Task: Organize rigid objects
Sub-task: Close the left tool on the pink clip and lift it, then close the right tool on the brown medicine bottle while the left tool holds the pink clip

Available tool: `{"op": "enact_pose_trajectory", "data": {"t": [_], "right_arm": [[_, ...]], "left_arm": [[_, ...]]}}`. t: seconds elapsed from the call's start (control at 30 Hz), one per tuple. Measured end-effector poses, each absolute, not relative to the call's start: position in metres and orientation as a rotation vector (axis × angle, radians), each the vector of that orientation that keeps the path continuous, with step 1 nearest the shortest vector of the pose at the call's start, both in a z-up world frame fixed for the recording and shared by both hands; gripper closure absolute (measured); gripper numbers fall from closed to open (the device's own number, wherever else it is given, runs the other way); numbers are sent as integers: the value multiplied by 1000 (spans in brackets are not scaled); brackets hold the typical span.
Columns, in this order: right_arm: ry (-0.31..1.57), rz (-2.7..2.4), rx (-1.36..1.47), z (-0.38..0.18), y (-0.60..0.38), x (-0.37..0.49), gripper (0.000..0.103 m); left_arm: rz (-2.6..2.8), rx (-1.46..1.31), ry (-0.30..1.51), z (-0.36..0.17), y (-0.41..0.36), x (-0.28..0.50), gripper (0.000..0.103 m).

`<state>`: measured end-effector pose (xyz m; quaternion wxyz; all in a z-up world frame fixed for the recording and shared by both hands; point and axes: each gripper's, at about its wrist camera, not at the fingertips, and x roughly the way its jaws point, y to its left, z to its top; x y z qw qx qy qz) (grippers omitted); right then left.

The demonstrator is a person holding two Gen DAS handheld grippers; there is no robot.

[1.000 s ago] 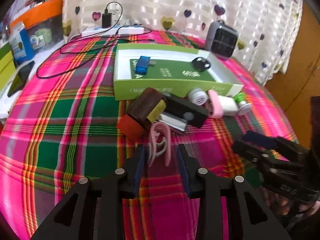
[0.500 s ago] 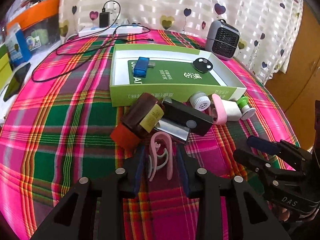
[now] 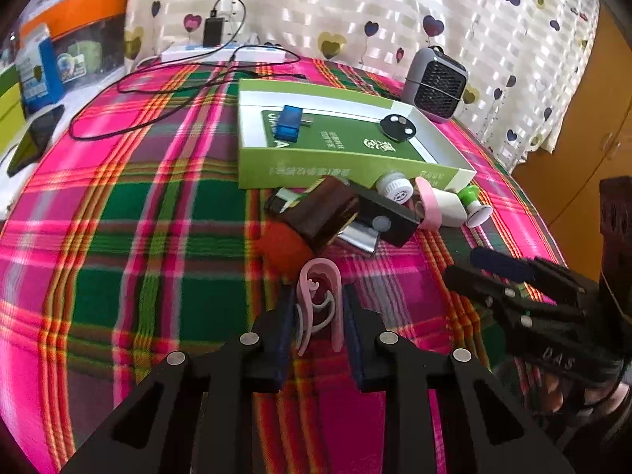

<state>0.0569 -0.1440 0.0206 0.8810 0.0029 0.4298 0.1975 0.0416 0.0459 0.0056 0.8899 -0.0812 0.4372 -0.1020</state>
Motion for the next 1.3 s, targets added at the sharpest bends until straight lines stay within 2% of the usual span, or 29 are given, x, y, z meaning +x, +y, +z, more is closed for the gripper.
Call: {"op": "enact_pose_trajectory", "data": {"t": [0.63,1.3], "right_arm": [[826,641,-2,40,-86,75,51],[860,834,-5,33,-93,54,51]], "left_arm": [[-123,-239,892,4,90,30,80],[-125,-242,888,4,91,31,80]]}}
